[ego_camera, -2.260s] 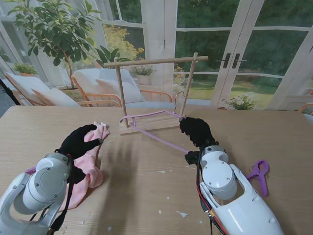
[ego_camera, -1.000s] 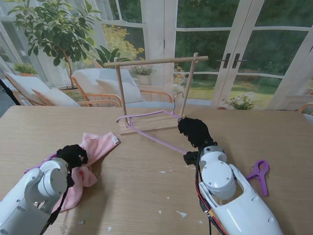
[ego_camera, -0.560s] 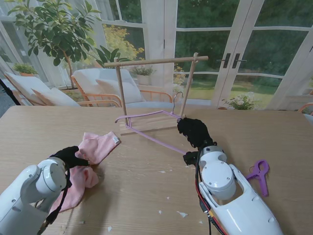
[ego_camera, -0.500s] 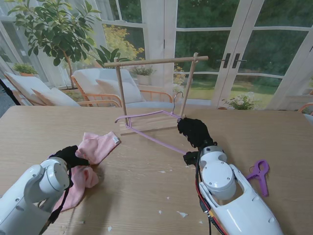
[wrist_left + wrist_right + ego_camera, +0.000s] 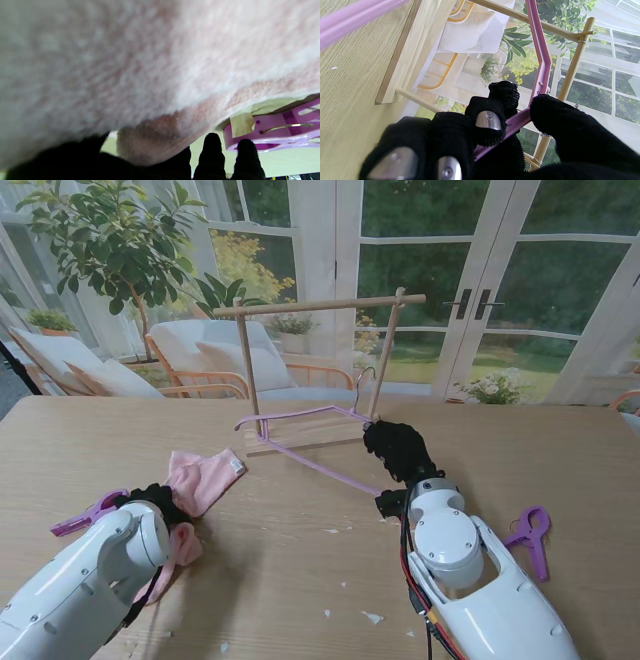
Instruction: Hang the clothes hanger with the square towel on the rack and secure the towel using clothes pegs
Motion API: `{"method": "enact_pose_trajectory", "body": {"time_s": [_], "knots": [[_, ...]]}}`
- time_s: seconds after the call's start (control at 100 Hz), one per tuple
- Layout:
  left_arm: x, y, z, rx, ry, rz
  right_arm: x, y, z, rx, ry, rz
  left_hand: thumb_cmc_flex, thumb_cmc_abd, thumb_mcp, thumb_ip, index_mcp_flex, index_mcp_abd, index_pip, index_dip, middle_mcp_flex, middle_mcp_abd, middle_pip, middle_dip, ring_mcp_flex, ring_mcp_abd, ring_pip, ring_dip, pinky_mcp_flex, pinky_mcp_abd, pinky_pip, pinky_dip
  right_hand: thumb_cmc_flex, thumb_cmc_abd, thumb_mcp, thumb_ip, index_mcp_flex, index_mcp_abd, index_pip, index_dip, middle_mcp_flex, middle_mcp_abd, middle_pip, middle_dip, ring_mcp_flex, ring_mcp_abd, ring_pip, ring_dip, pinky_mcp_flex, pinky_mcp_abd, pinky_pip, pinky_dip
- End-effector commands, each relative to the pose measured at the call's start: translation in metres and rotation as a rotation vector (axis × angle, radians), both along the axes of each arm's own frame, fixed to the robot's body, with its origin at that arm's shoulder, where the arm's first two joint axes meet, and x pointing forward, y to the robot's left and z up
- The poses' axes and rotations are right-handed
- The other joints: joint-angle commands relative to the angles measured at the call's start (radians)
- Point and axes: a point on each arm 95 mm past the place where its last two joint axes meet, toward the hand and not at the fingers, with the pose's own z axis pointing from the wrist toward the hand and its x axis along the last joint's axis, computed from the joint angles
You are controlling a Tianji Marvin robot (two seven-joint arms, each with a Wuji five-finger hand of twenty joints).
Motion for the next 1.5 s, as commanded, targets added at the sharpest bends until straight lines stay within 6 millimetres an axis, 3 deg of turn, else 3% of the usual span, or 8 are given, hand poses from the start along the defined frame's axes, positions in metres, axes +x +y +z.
{"method": "enact_pose_trajectory", "body": {"time_s": [0.0,0.09,0.23,0.57,0.79,1.02,1.28,1.49], "knots": [[-0.006,-0.003,-0.016,-0.011,0.037,0.004,-0.002,0.004,0.000,0.016,0.005,0.016,0.152,-0.037,0.041,-0.020,0.302,-0.177,0.384,0.144,0.017,-0.046,0.089,0.040,-0.026,-0.002,0.002,0.054,0.016,-0.026,0.047,0.049,0.066,0.031,0.091,0.099,0.066,0.037,0.025,0.025,0.113,-0.020,0.131,0.005,0.020,-0.004,0.148,0.058,0.014,-0.143,0.176,1.021],[-0.005,-0.005,-0.014,-0.022,-0.003,0.010,-0.003,0.004,0.000,0.018,0.007,0.015,0.370,-0.081,-0.063,-0.055,0.427,-0.265,0.656,0.098,0.057,-0.063,0.259,0.010,-0.018,0.001,0.009,0.129,0.028,-0.029,0.056,0.071,0.066,0.031,0.091,0.098,0.066,0.037,0.025,0.025,0.113,-0.020,0.131,0.005,0.020,-0.004,0.148,0.059,0.014,-0.143,0.176,1.021],[-0.004,-0.004,-0.001,-0.070,-0.047,0.019,-0.003,0.004,0.000,0.023,0.008,0.015,0.412,-0.075,-0.071,-0.055,0.479,-0.273,0.763,0.127,0.082,-0.058,0.332,-0.007,-0.007,0.006,0.009,0.136,0.030,-0.030,0.056,0.076,0.066,0.031,0.091,0.098,0.066,0.037,0.025,0.025,0.113,-0.020,0.131,0.005,0.020,-0.003,0.148,0.059,0.014,-0.143,0.176,1.022],[-0.013,0.003,0.057,-0.265,-0.219,0.090,-0.003,0.004,0.000,0.031,0.010,0.013,0.532,-0.009,-0.145,-0.041,0.378,-0.131,0.768,0.313,0.425,0.115,0.364,-0.054,0.206,0.127,0.080,0.140,0.161,0.083,0.149,0.112,0.066,0.031,0.090,0.097,0.067,0.037,0.025,0.025,0.113,-0.020,0.131,0.005,0.020,-0.002,0.148,0.058,0.014,-0.142,0.176,1.022],[-0.020,0.006,0.082,-0.443,-0.284,0.183,-0.003,0.006,0.001,0.034,0.011,0.018,0.686,0.122,-0.369,-0.008,0.244,-0.154,0.815,0.430,0.758,0.173,0.328,-0.095,0.400,0.212,0.378,0.007,0.188,0.156,0.694,-0.189,0.066,0.031,0.090,0.097,0.067,0.037,0.025,0.025,0.113,-0.019,0.131,0.005,0.020,-0.002,0.147,0.058,0.014,-0.142,0.176,1.022],[-0.026,0.004,0.098,-0.573,-0.336,0.223,-0.003,0.005,0.002,0.036,0.019,0.020,0.720,0.141,-0.402,-0.002,0.227,-0.160,0.825,0.453,0.891,0.120,0.540,0.099,0.606,0.255,0.565,0.025,0.335,0.239,0.889,-0.233,0.069,0.033,0.089,0.096,0.066,0.038,0.024,0.026,0.111,-0.016,0.132,0.005,0.020,-0.001,0.148,0.058,0.014,-0.142,0.176,1.022],[-0.044,-0.005,0.135,-0.721,-0.353,0.171,-0.004,0.006,0.005,0.058,0.049,0.043,0.749,0.200,-0.529,0.027,0.187,-0.197,0.837,0.516,0.875,0.077,0.844,0.370,0.871,0.274,0.818,0.150,0.563,0.340,1.118,-0.116,0.089,0.075,0.053,0.082,0.040,0.057,0.020,0.033,0.085,-0.003,0.138,0.009,0.019,0.017,0.150,0.058,0.012,-0.125,0.176,1.025],[-0.058,-0.016,0.172,-0.831,-0.374,0.102,-0.005,0.009,0.009,0.065,0.065,0.063,0.749,0.205,-0.545,0.045,0.176,-0.189,0.832,0.535,0.877,0.086,0.897,0.459,1.036,0.248,1.013,0.252,0.744,0.373,1.304,-0.011,0.100,0.073,0.046,0.083,0.038,0.067,0.019,0.034,0.085,0.004,0.141,0.007,0.018,0.021,0.153,0.060,0.012,-0.117,0.176,1.030]]}}
